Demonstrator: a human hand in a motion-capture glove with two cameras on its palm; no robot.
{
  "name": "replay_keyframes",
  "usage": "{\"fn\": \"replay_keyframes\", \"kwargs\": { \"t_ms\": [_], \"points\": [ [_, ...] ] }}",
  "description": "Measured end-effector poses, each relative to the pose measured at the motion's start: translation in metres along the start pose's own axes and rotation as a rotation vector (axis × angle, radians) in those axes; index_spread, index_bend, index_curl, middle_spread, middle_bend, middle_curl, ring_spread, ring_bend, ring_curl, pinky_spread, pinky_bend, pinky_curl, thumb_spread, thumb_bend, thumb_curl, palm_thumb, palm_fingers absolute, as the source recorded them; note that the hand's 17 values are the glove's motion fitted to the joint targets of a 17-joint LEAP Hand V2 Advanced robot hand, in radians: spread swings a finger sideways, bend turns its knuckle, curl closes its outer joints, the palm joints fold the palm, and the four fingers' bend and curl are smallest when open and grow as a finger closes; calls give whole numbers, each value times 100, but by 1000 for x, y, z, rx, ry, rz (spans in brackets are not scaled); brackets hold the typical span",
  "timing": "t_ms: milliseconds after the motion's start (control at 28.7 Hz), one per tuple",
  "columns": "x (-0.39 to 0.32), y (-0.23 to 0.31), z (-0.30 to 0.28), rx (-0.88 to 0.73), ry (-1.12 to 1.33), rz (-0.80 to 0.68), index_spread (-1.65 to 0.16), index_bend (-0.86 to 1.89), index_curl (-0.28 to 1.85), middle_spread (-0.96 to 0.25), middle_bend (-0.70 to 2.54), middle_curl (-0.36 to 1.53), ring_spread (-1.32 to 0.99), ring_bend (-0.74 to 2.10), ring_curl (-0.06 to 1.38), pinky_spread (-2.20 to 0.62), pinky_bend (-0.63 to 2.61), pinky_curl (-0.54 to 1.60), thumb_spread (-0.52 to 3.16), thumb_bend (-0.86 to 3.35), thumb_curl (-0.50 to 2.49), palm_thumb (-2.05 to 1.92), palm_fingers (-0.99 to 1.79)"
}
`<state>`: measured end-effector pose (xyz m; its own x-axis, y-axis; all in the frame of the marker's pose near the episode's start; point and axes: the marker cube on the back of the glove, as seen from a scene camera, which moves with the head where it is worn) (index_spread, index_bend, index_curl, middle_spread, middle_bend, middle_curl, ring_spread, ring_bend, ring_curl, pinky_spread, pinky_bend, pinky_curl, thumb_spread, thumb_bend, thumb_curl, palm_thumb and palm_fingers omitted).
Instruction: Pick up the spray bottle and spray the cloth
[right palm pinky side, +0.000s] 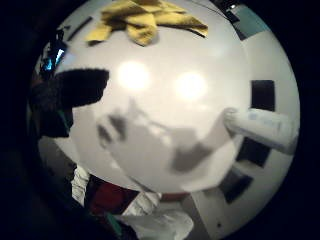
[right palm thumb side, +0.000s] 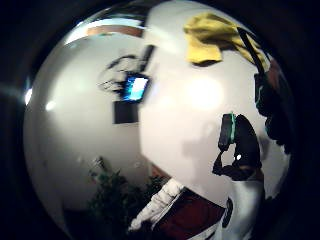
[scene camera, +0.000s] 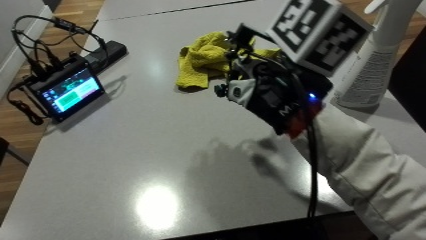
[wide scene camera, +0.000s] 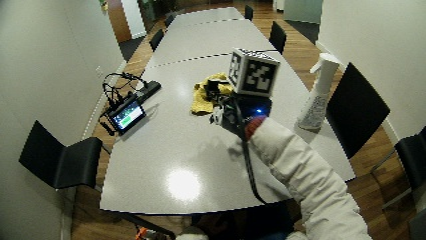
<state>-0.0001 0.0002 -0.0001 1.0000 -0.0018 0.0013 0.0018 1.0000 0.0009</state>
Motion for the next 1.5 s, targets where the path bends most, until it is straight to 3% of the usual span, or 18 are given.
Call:
{"fn": "replay_keyframes", "kwargs": {
  "t_ms": [104,209,348,557,627,731,836,940,1045,1497],
  "points": [
    [-2,4,-2,18,-34,-27,-11,19,9,-4,47,16,-5,55,14,-13,57,15,43,46,17,71,132],
    [-18,25,-12,109,-234,-92,-13,21,16,-5,50,21,-6,57,22,-15,56,21,53,46,21,76,121],
    [-20,58,-43,390,-525,-59,-17,19,21,-6,48,25,-9,59,28,-17,49,25,63,46,25,83,107],
    [84,57,-83,851,-433,-7,-23,22,29,-8,42,28,-12,54,32,-14,29,25,75,44,29,88,71],
    [117,59,-89,879,-397,71,-25,21,30,-8,43,30,-13,47,32,-9,18,22,77,40,29,86,49],
    [152,75,-96,825,-459,222,-26,15,30,-6,47,32,-12,46,32,-3,13,20,78,37,30,87,41],
    [187,98,-105,803,-509,323,-27,8,27,-6,52,34,-10,54,32,1,13,17,78,33,32,88,49],
    [205,112,-116,846,-512,370,-28,10,24,-10,53,35,-13,63,31,-2,30,21,76,30,33,91,93],
    [205,113,-125,905,-522,355,-27,16,27,-11,47,36,-14,61,33,-10,42,26,67,28,37,97,109],
    [205,76,-130,960,-502,334,-27,14,33,-14,44,42,-15,62,42,-23,46,37,44,17,47,107,113]
  ]
}}
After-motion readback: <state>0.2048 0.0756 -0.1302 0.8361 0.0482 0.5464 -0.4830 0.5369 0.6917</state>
